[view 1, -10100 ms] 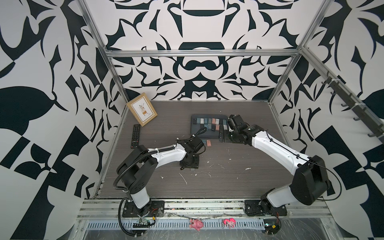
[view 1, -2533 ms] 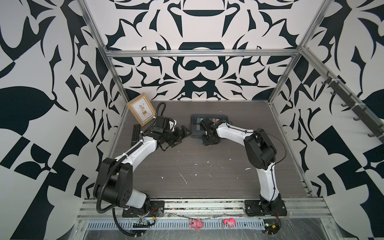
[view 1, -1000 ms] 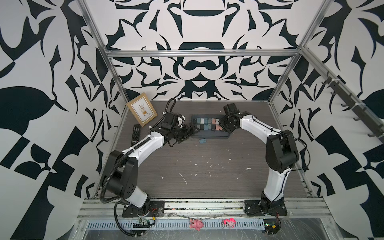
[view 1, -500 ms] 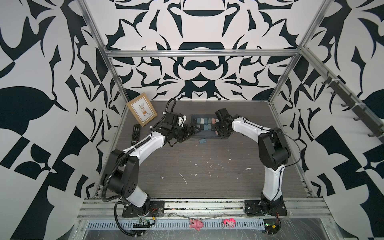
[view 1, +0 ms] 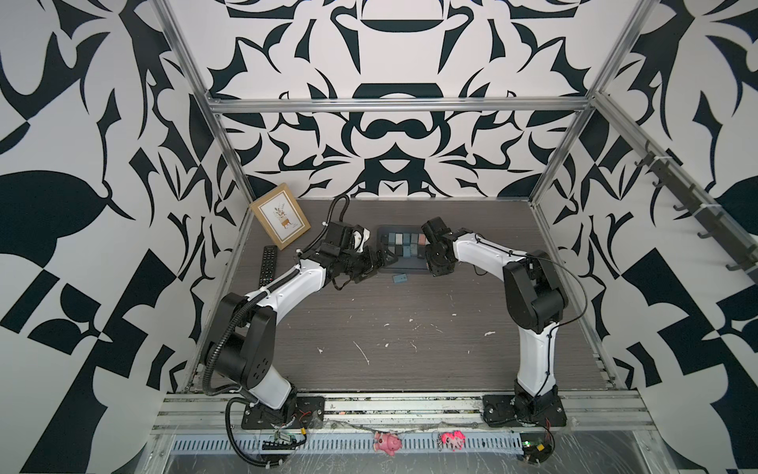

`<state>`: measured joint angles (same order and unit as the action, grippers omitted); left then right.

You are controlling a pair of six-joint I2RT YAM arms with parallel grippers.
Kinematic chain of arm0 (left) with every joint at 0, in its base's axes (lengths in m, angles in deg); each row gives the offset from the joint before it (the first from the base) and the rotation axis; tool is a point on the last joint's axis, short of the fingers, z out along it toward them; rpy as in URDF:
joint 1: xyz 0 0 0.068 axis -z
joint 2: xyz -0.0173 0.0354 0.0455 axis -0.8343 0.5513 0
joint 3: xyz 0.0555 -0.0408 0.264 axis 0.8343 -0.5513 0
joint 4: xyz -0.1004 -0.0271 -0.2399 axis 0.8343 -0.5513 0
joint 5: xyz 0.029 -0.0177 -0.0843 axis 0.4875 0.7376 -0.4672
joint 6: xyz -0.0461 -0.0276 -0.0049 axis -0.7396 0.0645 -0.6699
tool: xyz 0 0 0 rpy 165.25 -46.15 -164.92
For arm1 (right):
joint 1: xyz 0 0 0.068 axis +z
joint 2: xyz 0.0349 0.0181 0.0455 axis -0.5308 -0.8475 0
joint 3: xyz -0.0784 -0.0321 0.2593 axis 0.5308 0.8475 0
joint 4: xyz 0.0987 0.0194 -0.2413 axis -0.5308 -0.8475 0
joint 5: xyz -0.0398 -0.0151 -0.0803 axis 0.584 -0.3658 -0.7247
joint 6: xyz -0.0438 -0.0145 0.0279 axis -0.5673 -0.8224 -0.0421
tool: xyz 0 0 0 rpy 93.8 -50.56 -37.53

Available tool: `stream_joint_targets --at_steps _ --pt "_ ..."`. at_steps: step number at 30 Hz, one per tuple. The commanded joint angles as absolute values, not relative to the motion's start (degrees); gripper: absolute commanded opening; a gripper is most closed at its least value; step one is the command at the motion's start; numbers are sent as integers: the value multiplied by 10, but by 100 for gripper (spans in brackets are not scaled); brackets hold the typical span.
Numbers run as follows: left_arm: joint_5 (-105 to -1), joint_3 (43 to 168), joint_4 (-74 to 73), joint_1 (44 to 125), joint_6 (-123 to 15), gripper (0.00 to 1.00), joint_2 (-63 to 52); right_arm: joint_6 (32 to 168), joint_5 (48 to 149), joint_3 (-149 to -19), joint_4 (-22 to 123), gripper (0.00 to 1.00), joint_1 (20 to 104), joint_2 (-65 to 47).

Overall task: Put the eraser in the storage box
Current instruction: Place the eraser in the storage box.

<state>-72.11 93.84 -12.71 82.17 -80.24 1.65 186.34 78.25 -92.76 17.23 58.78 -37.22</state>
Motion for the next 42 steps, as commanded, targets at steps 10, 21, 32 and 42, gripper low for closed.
stream_joint_targets --at_steps 10,21,32,42 --pt "-727 930 -134 822 -789 99 17 1895 760 -951 122 28 588 -388" --pt "-720 933 -142 822 -785 99 20 1882 760 -957 133 40 585 -390" --pt "-713 936 -149 823 -781 99 20 1861 760 -990 126 45 582 -382" --pt "-703 945 -169 823 -774 99 16 1842 727 -998 123 55 582 -346"
